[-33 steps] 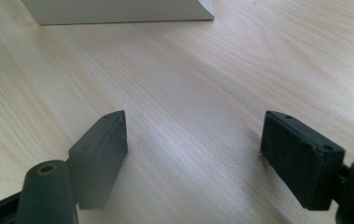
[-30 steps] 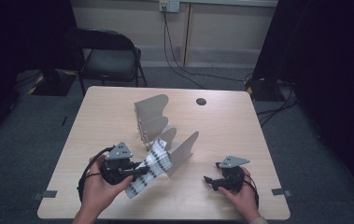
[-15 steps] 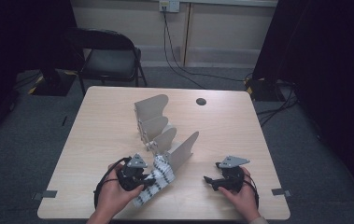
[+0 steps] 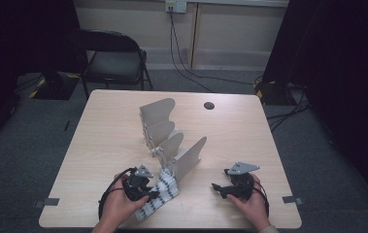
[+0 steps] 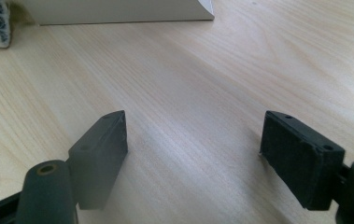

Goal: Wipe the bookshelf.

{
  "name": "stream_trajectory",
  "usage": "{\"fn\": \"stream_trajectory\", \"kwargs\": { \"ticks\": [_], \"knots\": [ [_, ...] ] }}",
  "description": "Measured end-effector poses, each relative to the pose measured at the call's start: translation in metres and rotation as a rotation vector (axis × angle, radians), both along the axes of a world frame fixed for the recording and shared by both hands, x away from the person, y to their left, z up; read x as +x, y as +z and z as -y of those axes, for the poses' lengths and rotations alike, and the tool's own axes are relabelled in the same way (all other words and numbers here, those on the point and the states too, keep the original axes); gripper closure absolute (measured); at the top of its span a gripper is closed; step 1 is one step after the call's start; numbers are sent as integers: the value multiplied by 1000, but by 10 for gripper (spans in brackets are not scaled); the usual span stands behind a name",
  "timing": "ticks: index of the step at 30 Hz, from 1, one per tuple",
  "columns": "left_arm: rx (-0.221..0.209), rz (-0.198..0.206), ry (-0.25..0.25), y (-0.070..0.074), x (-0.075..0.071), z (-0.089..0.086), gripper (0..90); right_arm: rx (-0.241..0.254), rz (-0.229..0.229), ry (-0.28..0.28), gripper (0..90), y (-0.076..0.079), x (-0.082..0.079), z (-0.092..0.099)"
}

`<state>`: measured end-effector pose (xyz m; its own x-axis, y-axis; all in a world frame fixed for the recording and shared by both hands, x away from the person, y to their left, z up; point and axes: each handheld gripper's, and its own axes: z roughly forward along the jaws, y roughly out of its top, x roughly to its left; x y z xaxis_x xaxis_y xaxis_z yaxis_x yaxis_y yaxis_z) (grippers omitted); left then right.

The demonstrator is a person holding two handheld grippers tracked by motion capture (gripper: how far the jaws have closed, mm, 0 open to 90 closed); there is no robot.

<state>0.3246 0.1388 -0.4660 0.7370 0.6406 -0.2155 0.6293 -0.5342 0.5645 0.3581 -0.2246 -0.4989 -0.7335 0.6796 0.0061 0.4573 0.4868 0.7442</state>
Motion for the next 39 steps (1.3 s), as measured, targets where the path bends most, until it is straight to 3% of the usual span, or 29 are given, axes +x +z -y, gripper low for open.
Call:
{"fn": "stream_trajectory", "kwargs": {
  "ticks": [5,10,18,22,24,29,33,39],
  "knots": [
    [7,-12,5,1,-2,-6,781,0,0,0,223,0,0,0],
    [-29,27,25,20,-6,-18,781,0,0,0,223,0,0,0],
    [-154,177,55,76,-20,-41,782,0,0,0,223,0,0,0],
    [-164,244,52,92,-16,-40,781,0,0,0,223,0,0,0],
    [-151,243,60,89,-10,-37,781,0,0,0,224,0,0,0],
    [-105,191,77,62,6,-29,781,0,0,0,224,0,0,0],
    [-64,148,83,44,10,-29,781,0,0,0,223,0,0,0],
    [-39,97,98,20,12,-27,781,-1,1,0,224,0,0,0]
  ]
}}
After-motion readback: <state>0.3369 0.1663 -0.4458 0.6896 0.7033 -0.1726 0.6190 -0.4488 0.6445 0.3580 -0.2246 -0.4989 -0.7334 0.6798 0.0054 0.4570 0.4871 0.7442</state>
